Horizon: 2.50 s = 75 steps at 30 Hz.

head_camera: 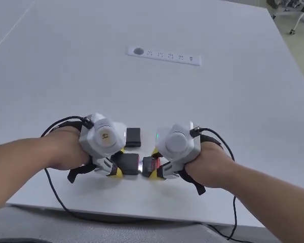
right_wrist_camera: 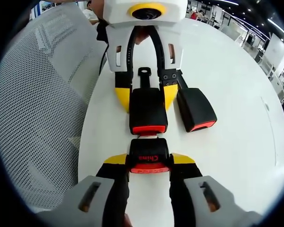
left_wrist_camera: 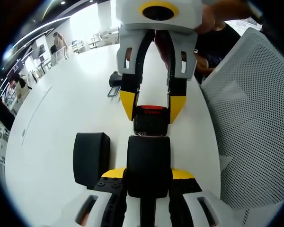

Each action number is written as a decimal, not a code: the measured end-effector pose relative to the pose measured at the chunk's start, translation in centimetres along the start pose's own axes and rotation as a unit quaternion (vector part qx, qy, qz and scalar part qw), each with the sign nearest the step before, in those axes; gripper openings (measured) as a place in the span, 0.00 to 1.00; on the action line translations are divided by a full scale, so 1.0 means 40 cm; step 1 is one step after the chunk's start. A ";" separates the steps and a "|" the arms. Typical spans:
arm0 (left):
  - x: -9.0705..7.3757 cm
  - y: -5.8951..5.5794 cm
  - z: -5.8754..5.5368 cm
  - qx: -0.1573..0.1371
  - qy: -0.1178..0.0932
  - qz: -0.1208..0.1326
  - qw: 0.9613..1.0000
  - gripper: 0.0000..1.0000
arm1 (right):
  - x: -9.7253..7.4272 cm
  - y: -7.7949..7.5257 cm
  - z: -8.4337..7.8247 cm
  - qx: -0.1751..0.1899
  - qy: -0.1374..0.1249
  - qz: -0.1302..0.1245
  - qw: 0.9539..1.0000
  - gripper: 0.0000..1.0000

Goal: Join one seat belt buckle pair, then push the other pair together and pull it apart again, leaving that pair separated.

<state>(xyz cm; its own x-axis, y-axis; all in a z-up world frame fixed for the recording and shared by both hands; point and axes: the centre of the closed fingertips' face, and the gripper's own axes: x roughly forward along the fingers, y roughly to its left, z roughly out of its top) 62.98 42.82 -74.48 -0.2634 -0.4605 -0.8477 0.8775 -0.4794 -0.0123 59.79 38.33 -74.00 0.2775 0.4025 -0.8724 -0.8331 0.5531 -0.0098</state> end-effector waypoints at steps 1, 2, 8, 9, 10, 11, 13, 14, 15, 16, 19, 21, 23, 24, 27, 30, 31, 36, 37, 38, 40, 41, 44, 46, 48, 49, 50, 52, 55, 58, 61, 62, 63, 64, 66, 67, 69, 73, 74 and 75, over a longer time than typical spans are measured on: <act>0.000 0.000 0.001 0.000 0.000 0.000 1.000 0.34 | 0.000 0.000 0.000 0.000 0.000 0.000 1.000 0.31; 0.001 0.000 0.002 0.002 0.001 -0.001 1.000 0.34 | 0.001 -0.001 0.001 0.000 -0.001 0.001 1.000 0.31; 0.001 0.001 0.002 0.002 0.000 0.000 1.000 0.34 | 0.001 0.001 0.001 0.002 -0.005 0.001 1.000 0.31; 0.001 0.001 0.002 -0.001 0.000 0.002 1.000 0.34 | 0.001 0.001 0.001 0.002 -0.004 0.001 1.000 0.31; 0.001 0.001 0.001 -0.002 0.000 0.003 1.000 0.34 | 0.001 0.001 0.000 0.001 -0.004 0.000 1.000 0.31; 0.000 0.001 0.001 -0.003 -0.001 0.003 1.000 0.34 | 0.001 0.001 0.000 0.001 -0.005 0.000 1.000 0.31; 0.000 0.001 0.001 -0.004 -0.002 0.003 1.000 0.34 | 0.001 0.000 0.000 0.001 -0.006 0.000 1.000 0.31; 0.000 0.001 0.001 -0.005 -0.002 0.003 1.000 0.34 | 0.002 0.000 -0.001 0.002 -0.007 0.000 1.000 0.31; 0.000 0.001 0.000 -0.005 -0.002 0.004 1.000 0.35 | 0.002 0.000 -0.001 0.002 -0.008 0.000 1.000 0.31; 0.000 0.001 0.000 -0.005 -0.002 0.004 1.000 0.35 | 0.002 0.000 0.000 0.004 -0.009 -0.001 1.000 0.31; 0.000 0.001 0.001 -0.008 0.001 0.004 1.000 0.35 | 0.000 0.000 0.005 0.014 -0.013 -0.002 1.000 0.31; 0.001 0.001 0.002 -0.008 0.004 0.005 1.000 0.35 | 0.000 -0.001 0.010 0.024 -0.018 -0.005 1.000 0.32; 0.000 0.001 0.001 -0.004 0.007 0.006 1.000 0.35 | -0.001 -0.001 0.013 0.023 -0.020 -0.005 1.000 0.32; -0.001 0.001 -0.001 -0.001 0.010 0.008 1.000 0.35 | -0.002 0.000 0.013 0.022 -0.021 -0.006 1.000 0.32; -0.007 0.003 0.001 -0.001 0.012 0.015 1.000 0.37 | -0.004 0.005 0.017 0.022 -0.023 -0.005 0.999 0.33; -0.020 0.009 0.015 -0.014 0.001 0.027 1.000 0.43 | -0.014 0.008 0.030 0.017 -0.033 -0.010 0.999 0.32; -0.022 0.009 0.017 -0.013 -0.001 0.027 1.000 0.43 | -0.016 0.009 0.032 0.016 -0.035 -0.011 0.999 0.32; -0.042 0.001 0.024 -0.005 -0.004 0.027 1.000 0.41 | -0.033 0.011 0.048 0.016 -0.044 -0.013 0.999 0.32; -0.047 0.000 0.028 -0.008 -0.005 0.028 1.000 0.42 | -0.038 0.009 0.049 0.017 -0.045 -0.014 0.999 0.32; -0.050 0.001 0.029 -0.009 -0.006 0.029 1.000 0.43 | -0.042 0.008 0.049 0.017 -0.045 -0.014 0.999 0.31; -0.061 0.006 0.041 -0.009 -0.016 0.034 0.999 0.42 | -0.054 0.004 0.053 0.015 -0.047 -0.018 0.999 0.31; -0.065 0.008 0.045 -0.012 -0.021 0.034 0.999 0.42 | -0.059 0.002 0.053 0.016 -0.049 -0.017 0.999 0.30; -0.068 0.013 0.041 -0.016 -0.016 0.036 0.999 0.42 | -0.068 -0.003 0.050 0.012 -0.048 -0.021 0.999 0.30; -0.076 0.020 0.042 -0.019 -0.018 0.038 0.999 0.43 | -0.075 -0.009 0.045 0.010 -0.047 -0.023 0.999 0.29; -0.085 0.031 0.048 -0.017 -0.020 0.041 0.999 0.43 | -0.086 -0.021 0.037 0.011 -0.046 -0.027 0.999 0.29; -0.088 0.037 0.051 -0.017 -0.021 0.043 0.999 0.43 | -0.090 -0.027 0.034 0.012 -0.046 -0.029 0.998 0.29; -0.091 0.043 0.053 -0.018 -0.022 0.045 0.999 0.43 | -0.095 -0.032 0.030 0.013 -0.046 -0.031 0.998 0.29; -0.096 0.058 0.058 -0.017 -0.024 0.048 0.998 0.43 | -0.104 -0.047 0.019 0.016 -0.044 -0.036 0.998 0.28; -0.099 0.081 0.064 -0.020 -0.026 0.052 0.998 0.43 | -0.116 -0.070 -0.002 0.023 -0.042 -0.044 0.998 0.28; -0.093 0.098 0.068 -0.029 -0.034 0.053 0.998 0.42 | -0.123 -0.083 -0.019 0.027 -0.040 -0.048 0.998 0.28; -0.086 0.114 0.067 -0.028 -0.031 0.054 0.998 0.43 | -0.128 -0.099 -0.045 0.025 -0.033 -0.049 0.998 0.28; -0.084 0.119 0.067 -0.030 -0.031 0.054 0.998 0.43 | -0.130 -0.103 -0.051 0.027 -0.032 -0.049 0.998 0.28; -0.083 0.124 0.068 -0.030 -0.033 0.054 0.998 0.43 | -0.132 -0.109 -0.057 0.028 -0.030 -0.049 0.998 0.28; -0.083 0.125 0.072 -0.032 -0.034 0.055 0.997 0.43 | -0.135 -0.115 -0.067 0.030 -0.028 -0.051 0.998 0.28; -0.081 0.132 0.073 -0.034 -0.034 0.055 0.997 0.43 | -0.138 -0.121 -0.083 0.033 -0.025 -0.051 0.998 0.28; -0.080 0.135 0.071 -0.033 -0.033 0.055 0.997 0.43 | -0.139 -0.122 -0.090 0.034 -0.022 -0.051 0.998 0.28; -0.077 0.143 0.068 -0.034 -0.030 0.054 0.997 0.43 | -0.142 -0.127 -0.108 0.034 -0.017 -0.051 0.998 0.28; -0.072 0.164 0.057 -0.037 -0.027 0.053 0.998 0.44 | -0.155 -0.150 -0.139 0.041 -0.011 -0.057 0.998 0.29; -0.070 0.166 0.054 -0.037 -0.026 0.052 0.998 0.44 | -0.159 -0.157 -0.151 0.046 -0.009 -0.057 0.997 0.28; -0.067 0.168 0.051 -0.037 -0.024 0.050 0.998 0.44 | -0.164 -0.162 -0.162 0.045 -0.006 -0.058 0.997 0.28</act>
<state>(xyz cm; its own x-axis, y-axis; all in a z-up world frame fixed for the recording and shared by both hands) 68.78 39.33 -71.20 -0.1897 -0.5388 -0.8208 0.9270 -0.3737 0.0310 60.24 27.37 -71.39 0.3751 0.3398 -0.8625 -0.7484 0.6601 -0.0654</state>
